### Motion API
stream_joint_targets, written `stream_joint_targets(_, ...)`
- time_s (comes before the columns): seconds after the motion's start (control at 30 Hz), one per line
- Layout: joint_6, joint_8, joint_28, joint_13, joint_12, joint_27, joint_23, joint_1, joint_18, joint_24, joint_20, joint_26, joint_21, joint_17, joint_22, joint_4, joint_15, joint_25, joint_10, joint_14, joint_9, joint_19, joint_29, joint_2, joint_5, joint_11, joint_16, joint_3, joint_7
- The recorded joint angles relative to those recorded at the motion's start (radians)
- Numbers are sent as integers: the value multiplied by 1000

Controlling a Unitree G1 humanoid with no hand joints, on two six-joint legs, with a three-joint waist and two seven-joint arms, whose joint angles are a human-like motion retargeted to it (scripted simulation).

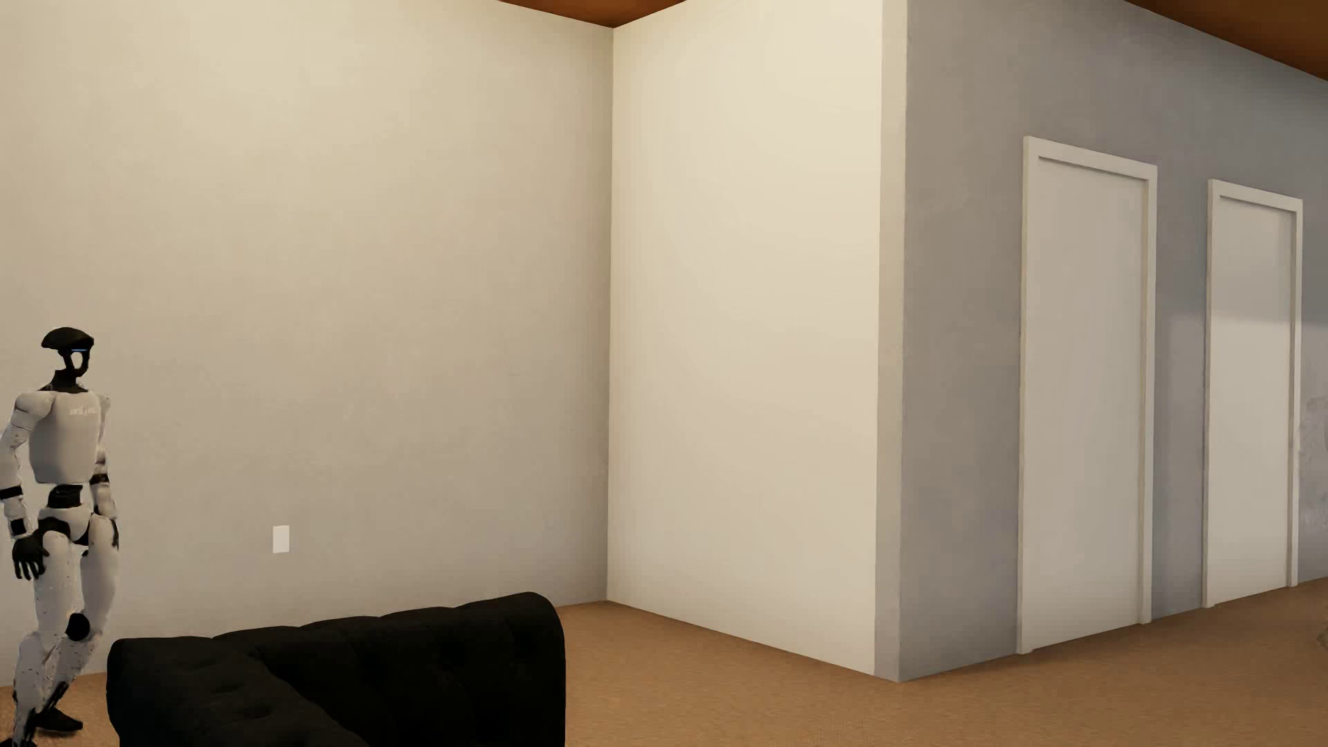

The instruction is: Walk around the corner

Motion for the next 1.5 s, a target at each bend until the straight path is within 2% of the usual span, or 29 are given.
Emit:
stream_joint_targets(0.03, 1, 0, 0, -13, -5, 0, -8, 15, 0, 0, 6, 0, -32, -3, 29, -17, -93, 0, -53, 5, -1, 0, 0, -33, 4, 349, 1, 39, 0)
stream_joint_targets(0.07, 2, 0, 0, -30, -7, 0, -16, 21, 0, 0, 28, 0, -84, -17, 26, -13, -115, 0, -32, 23, 5, 0, 0, -29, 3, 353, 1, 36, 0)
stream_joint_targets(0.1, 3, 0, 0, -49, -10, 0, -40, 25, 0, 0, 39, 0, -82, -29, 24, -18, -129, 0, -39, 27, 3, 0, 0, -31, -1, 362, 2, 27, 0)
stream_joint_targets(0.17, 3, 0, 0, -90, -55, 0, -59, 24, 0, 0, -25, 0, -72, -38, 52, -24, -135, 0, -48, 42, 5, 0, 0, -37, -3, 363, 7, 24, 0)
stream_joint_targets(0.33, -5, 0, 0, -134, -86, 0, -74, -1, 0, 0, 6, 0, -97, -16, -11, -29, -144, 0, -52, 105, 5, 0, 0, -18, -6, 352, 3, 44, 0)
stream_joint_targets(0.43, -10, 0, 0, -126, -85, 0, -75, -9, 0, 0, 3, 0, -88, -19, -35, -42, -185, 0, -47, 136, 8, 0, 0, -5, -6, 346, -7, 32, 0)
stream_joint_targets(0.47, -2, 0, 0, -126, -92, 0, -79, -21, 0, 0, 6, 0, -95, -22, -34, -37, -196, 0, -41, 155, 16, 0, 0, -29, 3, 352, -14, 54, 0)
stream_joint_targets(0.53, 1, 0, 0, -97, -84, 0, -68, -7, 0, 0, -17, 0, -114, -24, -39, -48, -251, 0, -39, 156, 28, 0, 0, -77, 13, 416, -14, 29, 0)
stream_joint_targets(0.6, -15, 0, 0, -79, -96, 0, -53, 54, 0, 0, -66, 0, -96, -31, -40, -66, -248, 0, -39, 120, 73, 0, 0, -180, -13, 623, 10, 8, 0)
stream_joint_targets(0.63, -15, 0, 0, -71, -86, 0, -52, 78, 0, 0, -55, 0, -86, -28, -110, -61, -258, 0, -41, 102, 91, 0, 0, -237, -5, 714, 39, -6, 0)
stream_joint_targets(0.67, -4, 0, 0, -54, -98, 0, -47, 97, 0, 0, -73, 0, -80, -30, -107, -43, -261, 0, -47, 79, 89, 0, 0, -289, -5, 775, 48, -48, 0)
stream_joint_targets(0.77, 33, 0, 0, -21, -154, 0, -21, 154, 0, 0, -38, 0, -71, -51, -78, -10, -199, 0, -67, 13, 103, 0, 0, -431, -8, 690, 30, -135, 0)
stream_joint_targets(0.9, 35, 0, 0, 0, -203, 0, 77, 324, 0, 0, -20, 0, -69, -51, -77, -3, -94, 0, -85, -124, 131, 0, 0, -547, -16, 527, 31, -163, 0)
stream_joint_targets(0.97, 35, 0, 0, 1, -220, 0, 94, 393, 0, 0, -51, 0, -81, -55, -34, -1, -112, 0, -102, -107, 130, 0, 0, -567, -46, 542, 29, -214, 0)
stream_joint_targets(1.0, 45, 0, 0, 2, -203, 0, 103, 410, 0, 0, -94, 0, -72, -56, -64, 23, -113, 0, -90, -81, 121, 0, 0, -583, -21, 576, 46, -230, 0)
stream_joint_targets(1.03, 57, 0, 0, 4, -186, 0, 111, 396, 0, 0, -41, 0, -77, -53, -19, 51, -145, 0, -57, -24, 107, 0, 0, -611, -10, 651, 20, -256, 0)
stream_joint_targets(1.07, 75, 0, 0, 14, -173, 0, 95, 406, 0, 0, -105, 0, -69, -67, -5, 69, -179, 0, -3, 70, 108, 0, 0, -582, 2, 701, 21, -263, 0)
stream_joint_targets(1.13, 61, 0, 0, -4, -116, 0, 124, 282, 0, 0, -116, 0, -53, -52, 3, 85, -258, 0, 276, 404, 83, 0, 0, -515, 14, 741, 27, -239, 0)
stream_joint_targets(1.17, 70, 0, 0, -15, -105, 0, 101, 191, 0, 0, -122, 0, -74, -52, 7, 115, -293, 0, 493, 502, 118, 0, 0, -433, 52, 728, 19, -221, 0)
stream_joint_targets(1.2, 70, 0, 0, -28, -80, 0, 77, 78, 0, 0, -100, 0, -76, -40, -13, 121, -318, 0, 703, 498, 135, 0, 0, -371, 87, 702, 25, -149, 0)
stream_joint_targets(1.23, 50, 0, 0, -42, -69, 0, 63, -12, 0, 0, -127, 0, -61, -45, 0, 103, -330, 0, 829, 473, 148, 0, 0, -275, 83, 656, 33, -100, 0)
stream_joint_targets(1.27, 33, 0, 0, -48, -46, 0, 25, -122, 0, 0, -103, 0, -66, -48, 10, 83, -336, 0, 856, 469, 144, 0, 0, -196, 74, 604, 25, -44, 0)
stream_joint_targets(1.3, 24, 0, 0, -63, -26, 0, -5, -209, 0, 0, -50, 0, -66, -47, -1, 77, -330, 0, 776, 506, 154, 0, 0, -112, 81, 538, 19, 34, 0)
stream_joint_targets(1.33, 5, 0, 0, -70, 4, 0, -40, -264, 0, 0, -34, 0, -84, -46, -29, 61, -320, 0, 613, 565, 161, 0, 0, -14, 72, 472, 31, 93, 0)
stream_joint_targets(1.37, -2, 0, 0, -87, 8, 0, -74, -320, 0, 0, -73, 0, -79, -65, -23, 47, -310, 0, 422, 624, 161, 0, 0, 62, 65, 409, 42, 133, 0)
stream_joint_targets(1.4, -3, 0, 0, -110, 27, 0, -103, -359, 0, 0, -71, 0, -82, -78, -34, 44, -319, 0, 234, 624, 157, 0, 0, 135, 62, 367, 50, 165, 0)
stream_joint_targets(1.43, -3, 0, 0, -128, 35, 0, -130, -389, 0, 0, -57, 0, -89, -89, -33, 44, -336, 0, 69, 495, 150, 0, 0, 199, 61, 331, 47, 198, 0)
stream_joint_targets(1.47, 1, 0, 0, -150, 48, 0, -150, -414, 0, 0, -69, 0, -91, -102, -42, 50, -356, 0, -31, 271, 135, 0, 0, 249, 60, 319, 51, 214, 0)
stream_joint_targets(1.5, -4, 0, 0, -170, 53, 0, -150, -438, 0, 0, -74, 0, -101, -106, -22, 51, -372, 0, -34, 128, 125, 0, 0, 282, 51, 327, 47, 231, 0)
